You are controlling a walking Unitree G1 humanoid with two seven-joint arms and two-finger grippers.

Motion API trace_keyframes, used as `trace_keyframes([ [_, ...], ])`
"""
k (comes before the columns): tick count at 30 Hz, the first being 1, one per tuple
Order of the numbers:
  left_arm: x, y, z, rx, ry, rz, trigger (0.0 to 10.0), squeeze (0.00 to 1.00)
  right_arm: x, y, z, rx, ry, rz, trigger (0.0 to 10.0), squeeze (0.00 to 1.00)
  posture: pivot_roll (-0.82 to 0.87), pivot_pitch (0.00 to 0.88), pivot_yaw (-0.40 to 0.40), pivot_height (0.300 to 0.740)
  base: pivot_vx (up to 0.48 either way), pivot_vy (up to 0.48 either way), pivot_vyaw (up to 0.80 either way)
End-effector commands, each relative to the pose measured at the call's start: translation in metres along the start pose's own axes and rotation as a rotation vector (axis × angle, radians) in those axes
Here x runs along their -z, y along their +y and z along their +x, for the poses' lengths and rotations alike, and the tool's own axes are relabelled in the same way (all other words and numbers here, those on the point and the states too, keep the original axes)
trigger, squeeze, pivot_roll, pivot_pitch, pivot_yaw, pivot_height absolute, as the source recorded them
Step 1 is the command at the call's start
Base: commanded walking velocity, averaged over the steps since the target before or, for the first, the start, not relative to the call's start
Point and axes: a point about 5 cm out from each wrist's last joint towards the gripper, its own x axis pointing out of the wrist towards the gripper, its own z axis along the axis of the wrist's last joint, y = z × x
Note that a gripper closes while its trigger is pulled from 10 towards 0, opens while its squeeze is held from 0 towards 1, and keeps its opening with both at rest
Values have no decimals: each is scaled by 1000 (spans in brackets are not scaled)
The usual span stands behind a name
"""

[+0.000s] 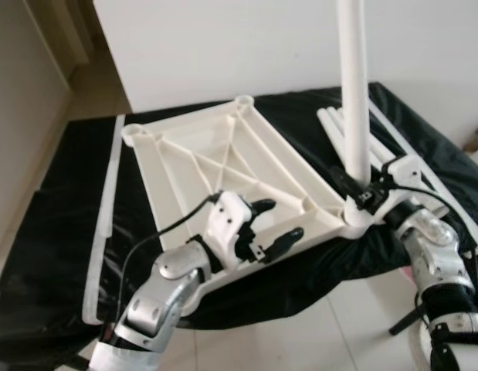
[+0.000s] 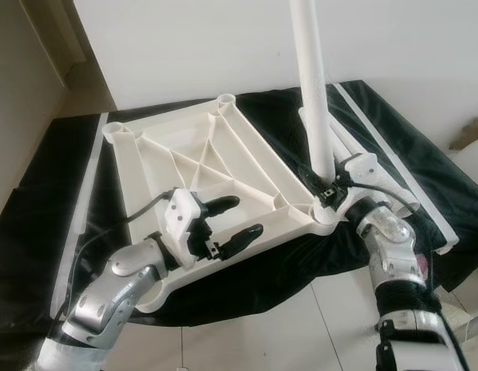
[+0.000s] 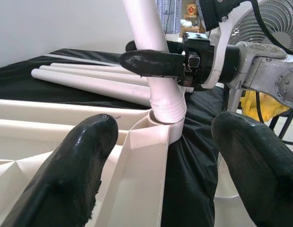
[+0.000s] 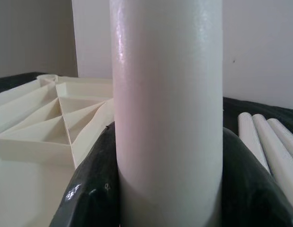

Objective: Building children table

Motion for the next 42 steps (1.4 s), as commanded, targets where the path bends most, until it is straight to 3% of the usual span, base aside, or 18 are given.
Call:
trace_keyframes([
  [1,1,2,-4,-17,13,9,10000,0,9,9,-8,34,-5,-13,10000,0,0,0,45,740,0,0,0],
  [8,1,2,-5,-20,13,7,10000,0,11,16,-14,87,-28,-29,10000,0,1,0,48,740,0,0,0],
  [10,0,2,-5,-15,15,6,10000,0,11,25,-17,165,-67,-91,10000,0,-3,0,67,740,0,0,0],
  [13,0,2,-5,-7,18,6,10000,0,12,33,-19,229,-98,-95,10000,0,-6,0,77,740,0,0,0],
  [22,-1,1,-5,10,22,5,10000,0,10,45,-8,309,-151,-20,10000,0,-6,0,90,740,0,0,0],
  [33,-1,0,-4,6,19,4,10000,0,15,37,3,432,-144,77,10000,0,4,0,79,740,0,0,0],
  [42,-1,0,-5,2,21,5,10000,0,22,39,9,447,-117,136,10000,0,7,0,77,740,0,0,0],
])
